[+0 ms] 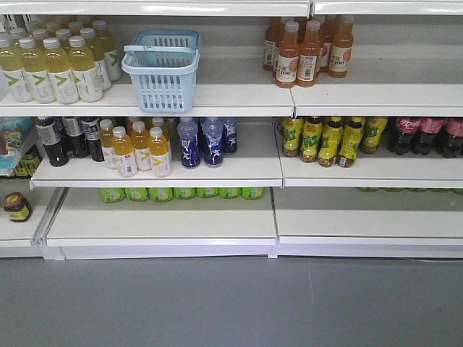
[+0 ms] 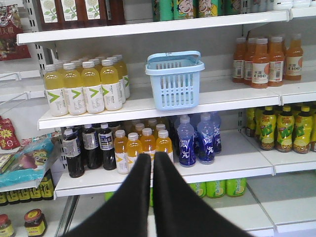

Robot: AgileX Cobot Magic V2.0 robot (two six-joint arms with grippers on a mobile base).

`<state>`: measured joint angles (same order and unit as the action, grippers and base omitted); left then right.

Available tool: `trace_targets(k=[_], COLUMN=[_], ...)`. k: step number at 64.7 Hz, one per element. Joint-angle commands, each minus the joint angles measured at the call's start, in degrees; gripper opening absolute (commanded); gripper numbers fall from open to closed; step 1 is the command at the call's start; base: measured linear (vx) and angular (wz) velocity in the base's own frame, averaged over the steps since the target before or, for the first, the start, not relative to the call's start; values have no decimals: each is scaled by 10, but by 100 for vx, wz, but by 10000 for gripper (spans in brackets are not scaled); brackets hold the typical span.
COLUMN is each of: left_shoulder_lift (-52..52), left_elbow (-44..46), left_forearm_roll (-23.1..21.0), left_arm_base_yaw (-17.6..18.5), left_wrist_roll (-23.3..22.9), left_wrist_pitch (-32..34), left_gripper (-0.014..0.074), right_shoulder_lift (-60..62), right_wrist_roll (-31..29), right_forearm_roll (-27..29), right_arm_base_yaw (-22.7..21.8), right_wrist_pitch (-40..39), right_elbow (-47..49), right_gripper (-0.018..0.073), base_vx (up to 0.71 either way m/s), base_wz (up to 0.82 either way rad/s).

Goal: Place coke in basket with both arms
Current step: 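Drive the base toward the shelf holding the light-blue basket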

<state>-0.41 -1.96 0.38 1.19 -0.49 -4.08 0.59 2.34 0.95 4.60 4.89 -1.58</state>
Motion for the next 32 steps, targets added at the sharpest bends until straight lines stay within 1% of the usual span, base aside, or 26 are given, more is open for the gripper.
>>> trace_targets(k=[1, 32], left_shoulder_lift=[-11, -11], left_elbow=[1, 1], left_forearm_roll=[0, 0], left_arm_base_yaw=[1, 1], left_wrist_roll=[-1, -1], left_wrist_pitch=[41, 41], left_gripper=[-6, -6], right_shoulder_lift=[11, 11], right_wrist_roll=[-3, -3], right_forearm_roll=[-1, -1], right_arm_base_yaw=[-3, -3], right_wrist_pitch=[-40, -40], right_elbow=[-6, -6], right_gripper=[-9, -9], base_vx=[14, 13], base_wz=[1, 1])
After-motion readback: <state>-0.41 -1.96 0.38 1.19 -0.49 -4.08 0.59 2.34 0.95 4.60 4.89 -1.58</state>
